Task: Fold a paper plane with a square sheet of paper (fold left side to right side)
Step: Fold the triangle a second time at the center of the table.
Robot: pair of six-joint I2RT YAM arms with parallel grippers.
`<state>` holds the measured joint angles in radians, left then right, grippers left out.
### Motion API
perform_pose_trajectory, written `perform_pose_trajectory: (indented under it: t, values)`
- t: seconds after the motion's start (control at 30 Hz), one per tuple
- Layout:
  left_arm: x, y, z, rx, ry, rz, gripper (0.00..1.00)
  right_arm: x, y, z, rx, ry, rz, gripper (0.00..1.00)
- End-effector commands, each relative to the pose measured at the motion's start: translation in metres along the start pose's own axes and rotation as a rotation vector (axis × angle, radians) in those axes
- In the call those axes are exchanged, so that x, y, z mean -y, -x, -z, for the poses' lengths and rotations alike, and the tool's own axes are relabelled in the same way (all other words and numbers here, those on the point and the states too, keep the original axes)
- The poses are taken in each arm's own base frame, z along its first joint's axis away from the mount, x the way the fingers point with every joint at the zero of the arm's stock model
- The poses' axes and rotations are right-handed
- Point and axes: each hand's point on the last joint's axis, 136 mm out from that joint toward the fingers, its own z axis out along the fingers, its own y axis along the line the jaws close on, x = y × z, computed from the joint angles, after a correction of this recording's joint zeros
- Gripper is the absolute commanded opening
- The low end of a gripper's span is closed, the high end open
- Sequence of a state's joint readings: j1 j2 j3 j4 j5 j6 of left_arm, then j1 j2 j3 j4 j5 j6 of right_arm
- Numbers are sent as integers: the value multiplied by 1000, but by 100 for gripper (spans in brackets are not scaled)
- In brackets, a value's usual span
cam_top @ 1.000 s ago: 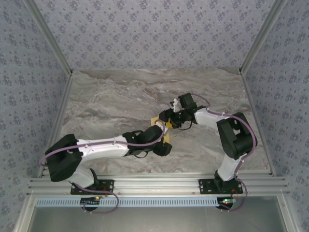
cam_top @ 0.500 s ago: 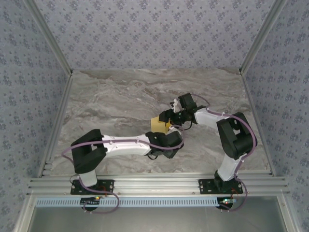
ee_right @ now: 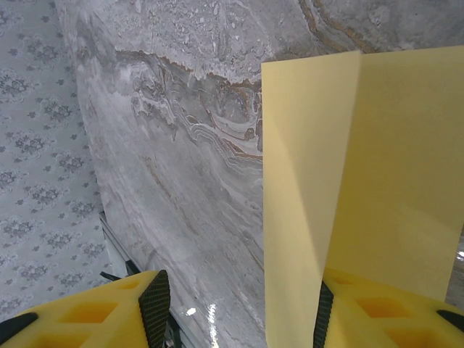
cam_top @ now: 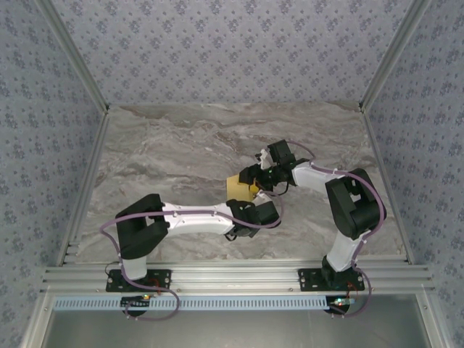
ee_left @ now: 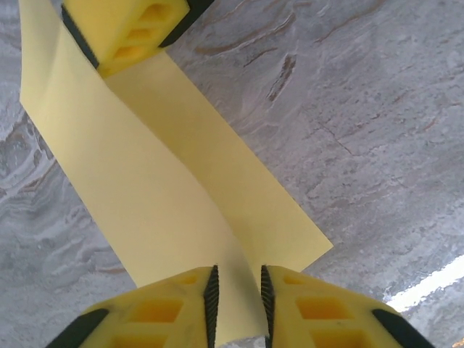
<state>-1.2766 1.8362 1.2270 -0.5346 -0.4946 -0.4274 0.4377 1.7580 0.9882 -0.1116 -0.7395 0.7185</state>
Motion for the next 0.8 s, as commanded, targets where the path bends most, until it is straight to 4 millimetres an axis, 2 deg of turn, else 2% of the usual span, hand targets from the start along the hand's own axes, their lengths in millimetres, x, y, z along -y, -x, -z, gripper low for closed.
perform_pose_trajectory:
  t: [0.0, 0.17, 0.37, 0.53, 0.67, 0.77]
  values:
    - [-6, 5, 14, 43, -4, 2, 18, 4, 2, 1, -8, -27, 2, 56]
    - [-7, 6, 17, 51, -9, -9, 8, 2, 2, 2, -8, -28, 8, 55]
    - [-6, 7, 21, 55, -77, 26, 1, -9, 10, 10, 28, -4, 60, 57]
    - [-8, 11, 25, 78, -208, 110, 0, -23, 21, 33, 101, 17, 117, 63]
    - [-9, 16, 30, 98, -341, 173, 0, -24, 25, 56, 169, 14, 124, 72]
    - [-11, 17, 30, 99, -441, 225, 0, -19, 20, 69, 197, -3, 164, 74]
